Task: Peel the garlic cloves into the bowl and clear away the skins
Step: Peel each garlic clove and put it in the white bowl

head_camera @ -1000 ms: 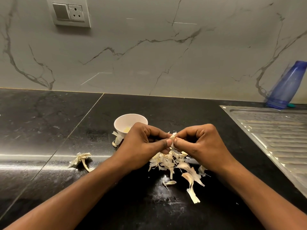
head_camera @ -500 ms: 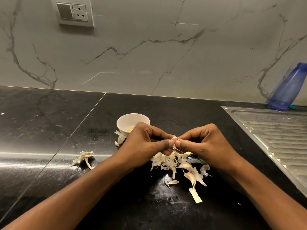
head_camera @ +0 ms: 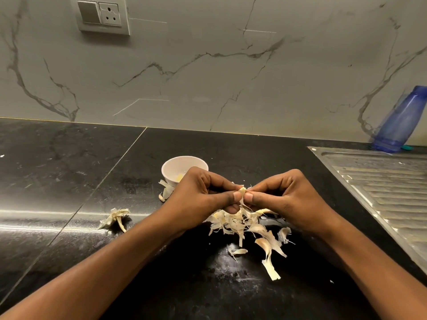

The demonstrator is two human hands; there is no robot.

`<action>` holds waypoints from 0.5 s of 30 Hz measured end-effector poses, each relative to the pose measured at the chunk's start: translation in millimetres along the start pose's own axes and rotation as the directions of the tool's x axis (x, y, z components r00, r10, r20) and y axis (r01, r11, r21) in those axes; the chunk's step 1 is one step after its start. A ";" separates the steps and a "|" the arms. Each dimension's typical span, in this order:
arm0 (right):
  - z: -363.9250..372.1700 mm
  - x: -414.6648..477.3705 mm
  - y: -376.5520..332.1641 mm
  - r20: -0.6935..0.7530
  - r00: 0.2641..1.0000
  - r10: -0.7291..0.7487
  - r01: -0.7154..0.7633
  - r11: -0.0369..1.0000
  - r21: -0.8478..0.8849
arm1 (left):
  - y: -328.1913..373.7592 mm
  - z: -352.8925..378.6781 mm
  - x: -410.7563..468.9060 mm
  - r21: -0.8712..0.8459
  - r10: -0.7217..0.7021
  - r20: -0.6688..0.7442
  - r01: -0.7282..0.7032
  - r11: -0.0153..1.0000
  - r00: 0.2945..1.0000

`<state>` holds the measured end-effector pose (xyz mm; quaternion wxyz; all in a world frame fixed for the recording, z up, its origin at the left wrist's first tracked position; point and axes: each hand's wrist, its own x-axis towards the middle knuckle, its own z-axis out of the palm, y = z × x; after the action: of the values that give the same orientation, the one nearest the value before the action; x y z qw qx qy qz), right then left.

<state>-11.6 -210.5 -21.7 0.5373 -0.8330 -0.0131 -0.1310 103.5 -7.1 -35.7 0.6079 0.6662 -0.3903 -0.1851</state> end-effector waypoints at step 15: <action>9.1 -2.1 -1.1 -0.112 0.993 -0.034 0.029 0.998 -0.047 | 3.0 3.1 -2.9 -0.019 -0.025 -0.008 0.025 1.000 1.000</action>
<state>-11.9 -201.6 -24.7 0.5159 -0.8361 0.0072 -0.1863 98.6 -6.9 -34.1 0.6133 0.6661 -0.3776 -0.1937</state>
